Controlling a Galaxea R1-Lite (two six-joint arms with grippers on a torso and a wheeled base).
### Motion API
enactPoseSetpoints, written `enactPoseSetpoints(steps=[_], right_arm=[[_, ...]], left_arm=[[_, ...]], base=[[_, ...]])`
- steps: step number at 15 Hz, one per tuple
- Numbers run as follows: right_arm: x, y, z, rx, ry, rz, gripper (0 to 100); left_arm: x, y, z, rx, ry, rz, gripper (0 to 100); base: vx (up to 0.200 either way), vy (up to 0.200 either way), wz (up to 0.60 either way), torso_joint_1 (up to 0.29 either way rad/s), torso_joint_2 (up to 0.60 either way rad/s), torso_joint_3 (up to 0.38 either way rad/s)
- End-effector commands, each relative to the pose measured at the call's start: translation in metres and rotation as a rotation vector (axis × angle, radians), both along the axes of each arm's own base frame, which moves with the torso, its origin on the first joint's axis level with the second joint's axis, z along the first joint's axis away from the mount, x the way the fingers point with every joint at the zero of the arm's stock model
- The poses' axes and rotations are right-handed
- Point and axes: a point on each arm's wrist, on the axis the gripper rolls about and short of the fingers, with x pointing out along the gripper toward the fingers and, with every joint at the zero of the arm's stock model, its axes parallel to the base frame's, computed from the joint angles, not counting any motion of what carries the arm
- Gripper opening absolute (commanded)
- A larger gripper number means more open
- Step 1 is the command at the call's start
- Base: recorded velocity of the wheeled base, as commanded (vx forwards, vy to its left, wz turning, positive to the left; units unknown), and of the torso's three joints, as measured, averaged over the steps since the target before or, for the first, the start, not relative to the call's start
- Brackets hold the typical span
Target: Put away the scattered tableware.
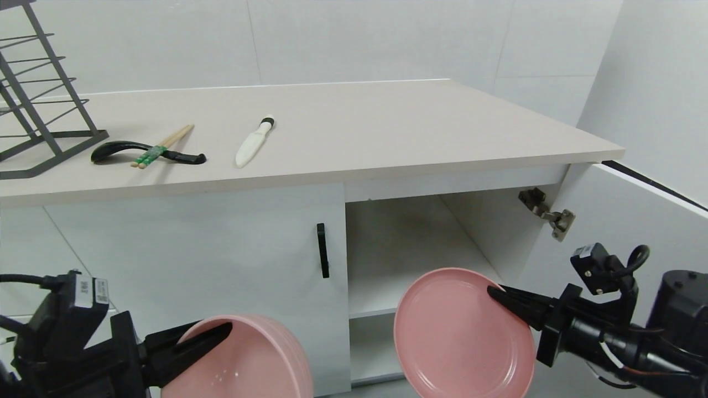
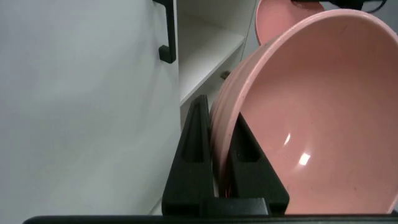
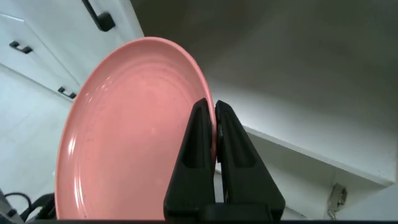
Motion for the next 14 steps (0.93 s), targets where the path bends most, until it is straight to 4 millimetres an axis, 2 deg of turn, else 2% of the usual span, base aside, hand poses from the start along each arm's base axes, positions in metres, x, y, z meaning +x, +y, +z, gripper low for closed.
enactPoseSetpoints(steps=[1, 3, 6, 9, 12, 13, 14], right_arm=[[0.004, 0.002, -0.015, -0.027, 0.067, 0.001, 0], [0.007, 0.002, -0.024, -0.064, 0.099, -0.065, 0], [0.002, 0.018, -0.031, -0.119, 0.108, -0.100, 0], [0.006, 0.024, -0.046, -0.146, 0.163, -0.102, 0], [0.023, 0.033, -0.040, -0.103, 0.101, -0.106, 0], [0.040, 0.040, -0.035, -0.061, 0.057, -0.120, 0], [0.043, 0.041, -0.039, -0.058, 0.069, -0.121, 0]], left_arm=[[0.000, -0.001, -0.008, 0.038, 0.038, -0.011, 0], [0.000, 0.000, -0.008, 0.048, 0.026, -0.013, 0], [0.000, -0.001, -0.009, 0.051, 0.033, -0.013, 0], [0.002, -0.001, -0.010, 0.053, 0.041, -0.011, 0], [0.006, 0.000, -0.006, 0.045, 0.022, 0.014, 0], [0.009, 0.004, -0.004, 0.040, 0.010, 0.048, 0], [0.011, 0.004, -0.002, 0.037, 0.002, 0.068, 0]], base=[[0.000, 0.000, 0.00, 0.000, 0.00, 0.000], [0.000, 0.000, 0.00, 0.000, 0.00, 0.000], [0.000, 0.000, 0.00, 0.000, 0.00, 0.000], [0.000, 0.000, 0.00, 0.000, 0.00, 0.000], [0.000, 0.000, 0.00, 0.000, 0.00, 0.000], [0.000, 0.000, 0.00, 0.000, 0.00, 0.000], [0.000, 0.000, 0.00, 0.000, 0.00, 0.000]])
